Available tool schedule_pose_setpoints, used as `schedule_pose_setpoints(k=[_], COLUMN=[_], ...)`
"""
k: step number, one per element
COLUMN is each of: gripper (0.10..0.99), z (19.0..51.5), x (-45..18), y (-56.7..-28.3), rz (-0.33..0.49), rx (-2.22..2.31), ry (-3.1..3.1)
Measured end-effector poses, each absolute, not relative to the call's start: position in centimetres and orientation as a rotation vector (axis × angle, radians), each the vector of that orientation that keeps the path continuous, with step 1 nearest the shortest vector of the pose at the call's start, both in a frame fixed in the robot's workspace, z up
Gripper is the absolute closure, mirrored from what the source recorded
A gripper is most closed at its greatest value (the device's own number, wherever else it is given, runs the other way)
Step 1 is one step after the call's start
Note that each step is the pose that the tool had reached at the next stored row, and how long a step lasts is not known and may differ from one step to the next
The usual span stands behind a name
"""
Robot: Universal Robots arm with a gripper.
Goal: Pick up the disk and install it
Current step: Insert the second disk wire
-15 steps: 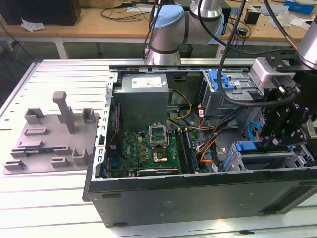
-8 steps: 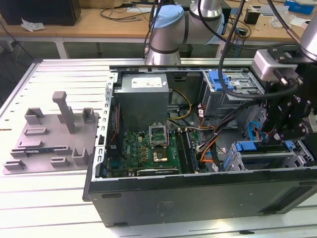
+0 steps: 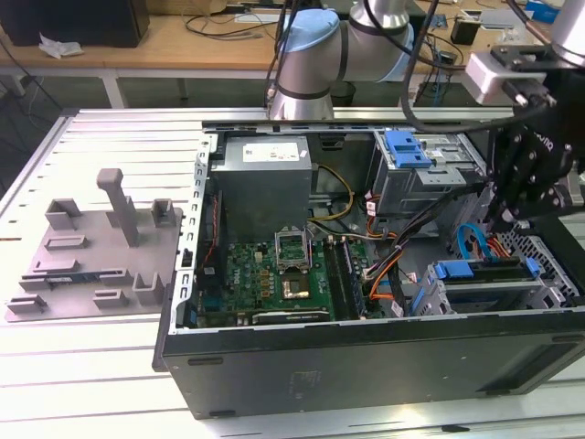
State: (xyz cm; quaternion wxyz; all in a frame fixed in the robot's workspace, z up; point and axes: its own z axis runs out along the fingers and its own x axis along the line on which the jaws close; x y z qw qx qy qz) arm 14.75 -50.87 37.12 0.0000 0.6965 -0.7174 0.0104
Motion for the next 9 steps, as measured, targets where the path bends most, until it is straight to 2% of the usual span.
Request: schedule_pose_setpoints(k=[2,9], gripper=[0.980,0.980], z=[37.42,37.60], x=[14.74,14.73], y=[-50.62,-50.27], rz=[0.039,0.054], rx=[2.185,2.179], ry=[-2.251,-2.244])
